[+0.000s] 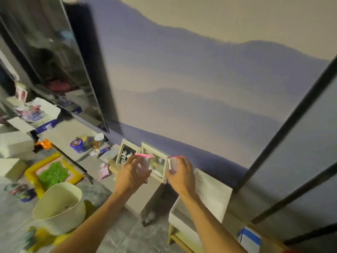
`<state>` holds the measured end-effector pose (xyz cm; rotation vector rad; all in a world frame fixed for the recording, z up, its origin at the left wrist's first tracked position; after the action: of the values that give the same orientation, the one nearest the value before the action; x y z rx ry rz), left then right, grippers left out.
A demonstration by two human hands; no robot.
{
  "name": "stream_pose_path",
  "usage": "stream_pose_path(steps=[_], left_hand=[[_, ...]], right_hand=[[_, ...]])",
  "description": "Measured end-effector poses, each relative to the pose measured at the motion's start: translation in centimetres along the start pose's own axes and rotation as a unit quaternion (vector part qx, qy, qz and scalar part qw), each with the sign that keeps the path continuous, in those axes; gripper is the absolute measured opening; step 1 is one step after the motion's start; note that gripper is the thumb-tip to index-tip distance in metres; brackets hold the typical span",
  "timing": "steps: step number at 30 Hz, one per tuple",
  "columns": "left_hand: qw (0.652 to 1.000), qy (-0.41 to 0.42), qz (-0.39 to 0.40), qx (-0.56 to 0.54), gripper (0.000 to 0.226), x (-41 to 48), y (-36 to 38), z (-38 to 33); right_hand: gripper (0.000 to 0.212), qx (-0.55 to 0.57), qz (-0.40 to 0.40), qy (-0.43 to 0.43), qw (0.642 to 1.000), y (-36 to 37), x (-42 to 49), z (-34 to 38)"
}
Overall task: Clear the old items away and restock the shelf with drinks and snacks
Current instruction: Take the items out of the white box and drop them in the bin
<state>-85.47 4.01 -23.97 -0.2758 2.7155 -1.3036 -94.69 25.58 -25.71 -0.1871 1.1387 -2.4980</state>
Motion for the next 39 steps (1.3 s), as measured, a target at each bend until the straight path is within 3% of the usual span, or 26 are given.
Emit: stream_pose_path(steps=[4, 7, 11, 18, 30, 39], left_hand=[[0.998, -0.042, -0.053, -0.019, 0.051, -4.1, -7.1, 5.7], [0.994, -0.08, -0.075, -0.033, 0.06, -7.0, -11.9, 11.2], [0.988, -0.11, -0.099, -0.035, 0.056, -11.0, -17.3, 18.3], [0.975, -0.167, -0.143, -0.014, 0.058, -15.3, -23.7, 29.5], [0.956, -0.267, -0.119, -0.025, 0.061, -12.4, -25.1, 45.6], [0.942, -0.321, -0.074, -0.067, 0.053, -6.5, -22.6, 57.1]], right_hand=[[0.055, -0.023, 0.039, -0.065, 0.997, 5.6, 1.3, 8.8], [0.052, -0.027, 0.062, -0.109, 0.992, 10.0, 1.2, 15.5], [0.056, -0.047, 0.09, -0.158, 0.982, 17.0, 0.7, 23.4], [0.063, -0.058, 0.146, -0.184, 0.97, 28.0, 0.5, 33.4], [0.061, -0.068, 0.259, -0.199, 0.943, 43.6, 7.8, 39.2], [0.05, -0.09, 0.335, -0.171, 0.922, 56.4, 15.9, 37.1]])
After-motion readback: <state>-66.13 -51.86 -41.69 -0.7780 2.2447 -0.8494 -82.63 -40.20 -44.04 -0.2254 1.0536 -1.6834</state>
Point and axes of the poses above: each hand's wrist, its own x-axis towards the middle knuckle, its own y-axis out of the palm, z = x × y, the point moved 8 cm from there along x, towards the middle knuckle, and after that the axes turned 15 degrees about z, right-handed, at the moved point
